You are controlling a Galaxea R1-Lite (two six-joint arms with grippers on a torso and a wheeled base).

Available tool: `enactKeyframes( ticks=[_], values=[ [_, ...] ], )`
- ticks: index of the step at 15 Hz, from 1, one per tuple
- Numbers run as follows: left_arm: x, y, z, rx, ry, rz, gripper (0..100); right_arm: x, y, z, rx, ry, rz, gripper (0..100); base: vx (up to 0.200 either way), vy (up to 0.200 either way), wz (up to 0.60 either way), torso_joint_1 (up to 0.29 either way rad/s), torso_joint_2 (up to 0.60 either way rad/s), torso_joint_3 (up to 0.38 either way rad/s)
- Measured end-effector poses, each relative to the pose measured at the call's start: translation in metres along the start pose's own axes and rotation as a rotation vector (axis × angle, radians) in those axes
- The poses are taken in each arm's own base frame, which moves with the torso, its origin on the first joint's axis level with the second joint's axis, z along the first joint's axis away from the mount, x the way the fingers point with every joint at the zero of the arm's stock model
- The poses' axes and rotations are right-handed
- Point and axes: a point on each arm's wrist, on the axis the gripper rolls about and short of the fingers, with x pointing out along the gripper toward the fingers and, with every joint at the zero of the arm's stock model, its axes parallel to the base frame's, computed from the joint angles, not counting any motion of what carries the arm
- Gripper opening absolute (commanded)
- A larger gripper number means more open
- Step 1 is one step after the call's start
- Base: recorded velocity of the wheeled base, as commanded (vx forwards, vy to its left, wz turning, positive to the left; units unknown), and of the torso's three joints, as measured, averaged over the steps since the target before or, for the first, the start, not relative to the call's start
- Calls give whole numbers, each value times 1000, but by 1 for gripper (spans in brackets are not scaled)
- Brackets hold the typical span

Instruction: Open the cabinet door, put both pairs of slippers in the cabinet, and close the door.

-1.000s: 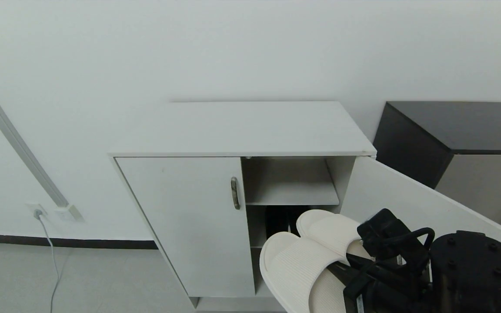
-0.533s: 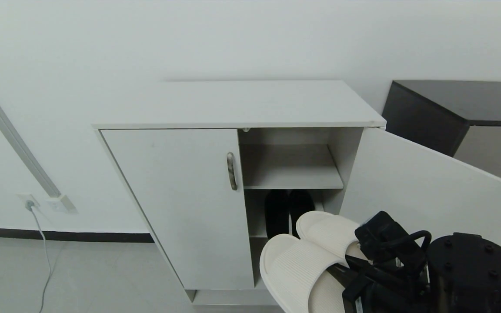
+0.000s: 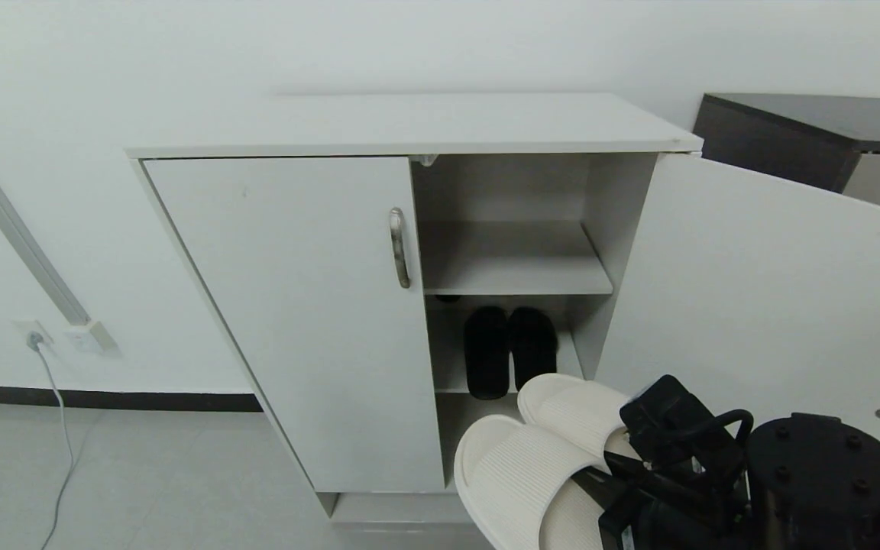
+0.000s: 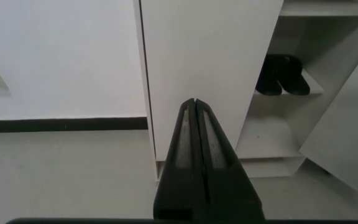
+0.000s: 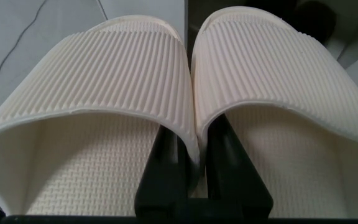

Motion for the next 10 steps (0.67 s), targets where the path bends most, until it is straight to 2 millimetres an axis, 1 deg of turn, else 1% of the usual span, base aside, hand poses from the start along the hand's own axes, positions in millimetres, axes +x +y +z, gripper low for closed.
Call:
enactKeyframes(
  ticks=[3, 4, 7, 10],
  values=[
    [0, 0, 0, 0, 0, 0, 0, 0, 0, -2, -3, 9, 0, 0, 0, 0, 0, -25, 424, 404],
    [0, 0, 0, 0, 0, 0, 0, 0, 0, -3, -6, 14, 1, 0, 0, 0, 0, -7, 237, 227],
    [0, 0, 0, 1, 0, -1, 0, 0, 0, -4, -5, 15, 0, 0, 0, 0, 0, 2, 90, 77],
    [0, 0, 0, 0, 0, -1, 0, 1, 1, -5, -8, 22, 1, 0, 0, 0, 0, 0, 0, 0]
  ],
)
